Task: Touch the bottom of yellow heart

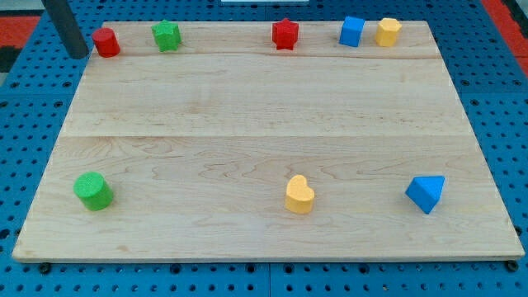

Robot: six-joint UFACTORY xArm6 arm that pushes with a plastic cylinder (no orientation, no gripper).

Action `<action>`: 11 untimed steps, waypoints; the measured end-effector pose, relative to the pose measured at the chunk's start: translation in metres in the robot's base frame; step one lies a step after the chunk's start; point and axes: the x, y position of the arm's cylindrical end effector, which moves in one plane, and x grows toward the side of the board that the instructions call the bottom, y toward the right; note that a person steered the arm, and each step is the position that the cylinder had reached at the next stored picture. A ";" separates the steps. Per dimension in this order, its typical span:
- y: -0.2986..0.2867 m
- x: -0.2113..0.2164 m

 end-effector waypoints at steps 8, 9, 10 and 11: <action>0.317 0.155; 0.430 0.164; 0.458 0.221; 0.435 0.281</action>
